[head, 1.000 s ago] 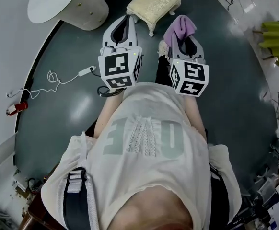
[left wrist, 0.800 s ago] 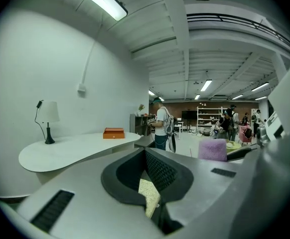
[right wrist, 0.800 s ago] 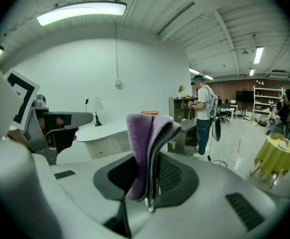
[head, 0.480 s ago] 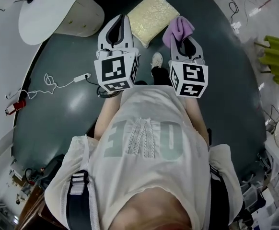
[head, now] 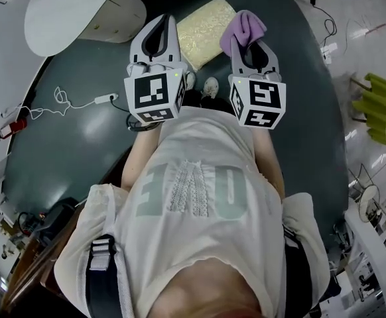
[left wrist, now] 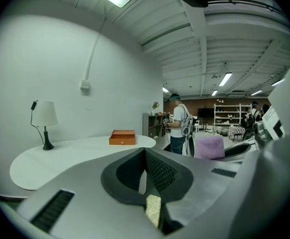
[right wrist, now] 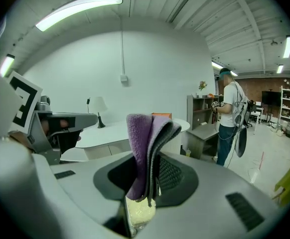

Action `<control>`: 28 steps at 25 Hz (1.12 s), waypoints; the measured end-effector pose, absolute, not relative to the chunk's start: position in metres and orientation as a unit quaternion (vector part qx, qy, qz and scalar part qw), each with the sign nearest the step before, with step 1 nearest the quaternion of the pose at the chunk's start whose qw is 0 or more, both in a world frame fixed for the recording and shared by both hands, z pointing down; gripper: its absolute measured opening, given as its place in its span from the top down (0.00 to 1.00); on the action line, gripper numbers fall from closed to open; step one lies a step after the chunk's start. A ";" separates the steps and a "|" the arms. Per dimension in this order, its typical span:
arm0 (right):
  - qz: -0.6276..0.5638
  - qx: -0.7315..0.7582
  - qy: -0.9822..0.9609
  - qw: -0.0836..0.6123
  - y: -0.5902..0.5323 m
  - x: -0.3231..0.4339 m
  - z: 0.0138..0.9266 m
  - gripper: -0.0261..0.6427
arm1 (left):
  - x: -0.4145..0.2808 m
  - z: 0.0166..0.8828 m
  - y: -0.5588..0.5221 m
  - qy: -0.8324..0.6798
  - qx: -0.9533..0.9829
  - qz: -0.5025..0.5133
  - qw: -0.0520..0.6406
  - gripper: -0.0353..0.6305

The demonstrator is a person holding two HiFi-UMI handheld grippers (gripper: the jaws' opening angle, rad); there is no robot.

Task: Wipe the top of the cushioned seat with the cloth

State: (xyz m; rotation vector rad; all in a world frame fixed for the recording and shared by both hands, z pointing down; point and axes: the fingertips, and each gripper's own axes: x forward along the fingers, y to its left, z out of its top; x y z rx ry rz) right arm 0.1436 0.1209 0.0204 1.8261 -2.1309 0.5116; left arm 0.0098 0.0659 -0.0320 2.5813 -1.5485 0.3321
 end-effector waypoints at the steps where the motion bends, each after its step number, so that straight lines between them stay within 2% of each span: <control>1: 0.175 0.635 -0.738 0.144 0.118 0.144 0.018 0.82 | 0.011 -0.035 0.062 -0.508 0.853 0.107 0.054 0.94; 13: 0.165 0.650 -0.727 0.146 0.109 0.138 0.011 0.82 | 0.018 -0.045 0.046 -0.488 0.866 0.097 0.047 0.94; 20: 0.178 0.643 -0.728 0.156 0.102 0.131 0.024 0.82 | 0.016 -0.023 0.046 -0.479 0.868 0.119 0.058 0.94; 25: 0.199 0.628 -0.735 0.164 0.079 0.124 0.048 0.82 | 0.019 0.012 0.026 -0.461 0.871 0.105 0.130 0.94; 28: 0.210 0.614 -0.740 0.177 0.063 0.122 0.078 0.82 | 0.023 0.050 0.014 -0.459 0.870 0.129 0.128 0.94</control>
